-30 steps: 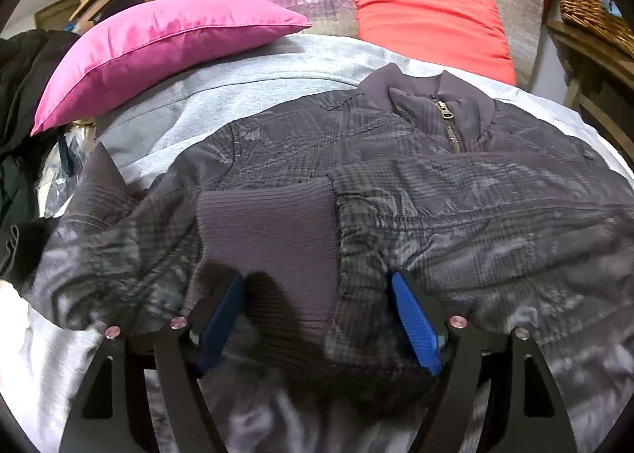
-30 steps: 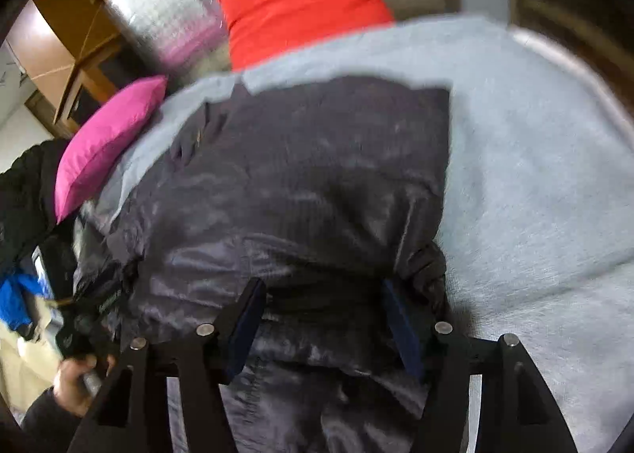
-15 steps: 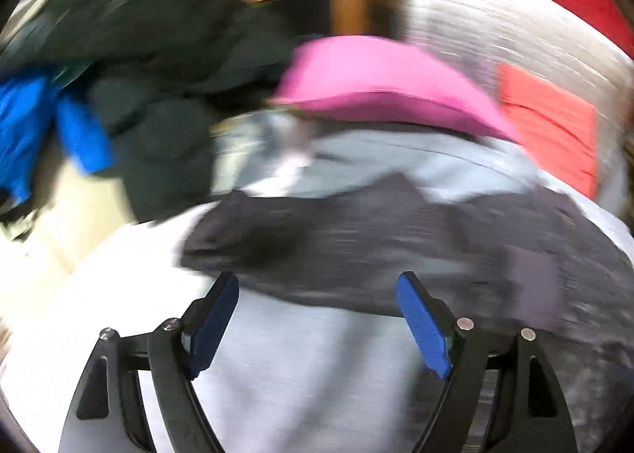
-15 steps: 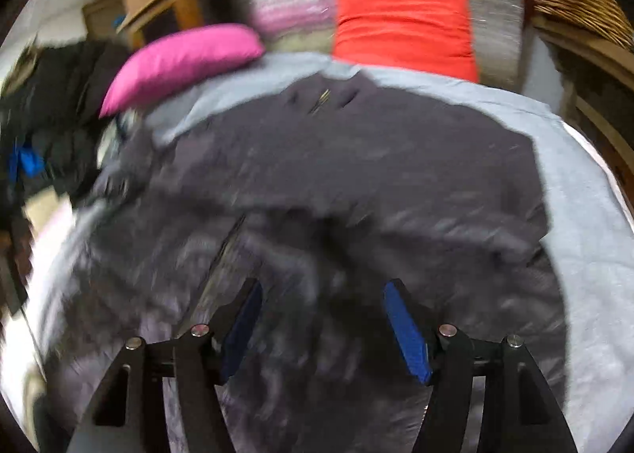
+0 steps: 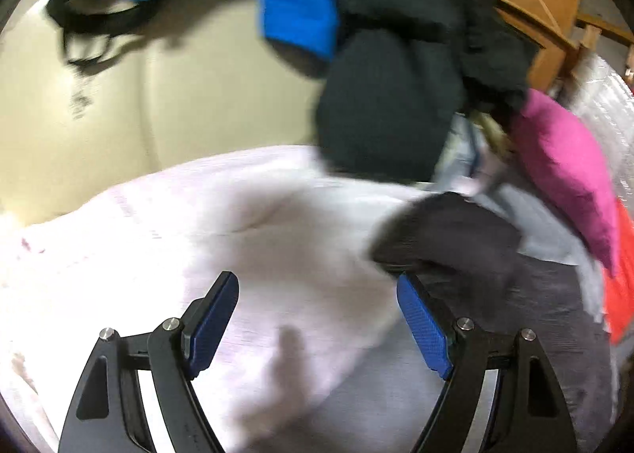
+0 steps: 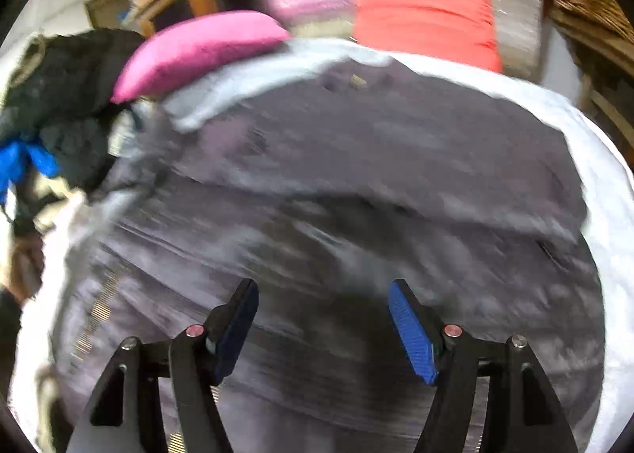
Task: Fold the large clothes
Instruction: 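Grasp the other ribbed sleeve cuff with the right tool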
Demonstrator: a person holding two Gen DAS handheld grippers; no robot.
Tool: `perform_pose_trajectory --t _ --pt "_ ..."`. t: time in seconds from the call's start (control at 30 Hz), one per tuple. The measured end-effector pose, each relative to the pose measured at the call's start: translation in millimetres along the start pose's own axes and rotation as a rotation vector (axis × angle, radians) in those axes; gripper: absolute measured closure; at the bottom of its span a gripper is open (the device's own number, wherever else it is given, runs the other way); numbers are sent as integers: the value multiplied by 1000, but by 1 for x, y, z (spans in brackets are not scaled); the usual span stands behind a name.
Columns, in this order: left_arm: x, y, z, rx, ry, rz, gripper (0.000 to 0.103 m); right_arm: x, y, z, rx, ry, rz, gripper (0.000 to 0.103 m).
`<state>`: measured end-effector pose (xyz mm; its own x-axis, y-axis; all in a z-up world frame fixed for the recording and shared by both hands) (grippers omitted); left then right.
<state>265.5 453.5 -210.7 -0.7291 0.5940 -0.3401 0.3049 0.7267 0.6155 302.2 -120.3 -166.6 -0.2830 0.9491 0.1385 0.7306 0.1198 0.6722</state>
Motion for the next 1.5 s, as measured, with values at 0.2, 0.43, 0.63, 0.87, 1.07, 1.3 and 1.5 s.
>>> perform_pose_trajectory --t 0.2,0.43,0.63,0.87,1.07,1.3,1.5 --pt "25 -22 24 21 114 25 20 151 80 27 21 401 39 31" --pt "17 -29 31 10 103 48 10 316 138 127 179 646 139 31" --pt "20 -34 24 -12 35 22 4 403 149 211 274 655 154 31" --pt "26 -37 18 -31 21 18 2 426 150 266 347 588 159 77" --pt "24 -36 18 -27 21 19 1 426 169 209 230 516 -94 91" --pt "20 -33 23 20 53 39 0 351 225 77 24 439 -165 91" --pt "0 -32 9 143 33 75 0 234 252 -10 -87 302 -140 91"
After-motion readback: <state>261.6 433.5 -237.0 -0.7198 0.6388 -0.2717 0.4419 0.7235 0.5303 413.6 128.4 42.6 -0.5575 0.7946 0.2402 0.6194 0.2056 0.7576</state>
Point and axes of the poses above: each gripper's, at about its wrist camera, not at the fingertips, and z roughly the way its jaws point, x to its left, y to its top, the point moved 10 cm from there along z, roughly the way its jaws point, and after that the axes turned 6 degrees about -z, right-handed, at the moved point
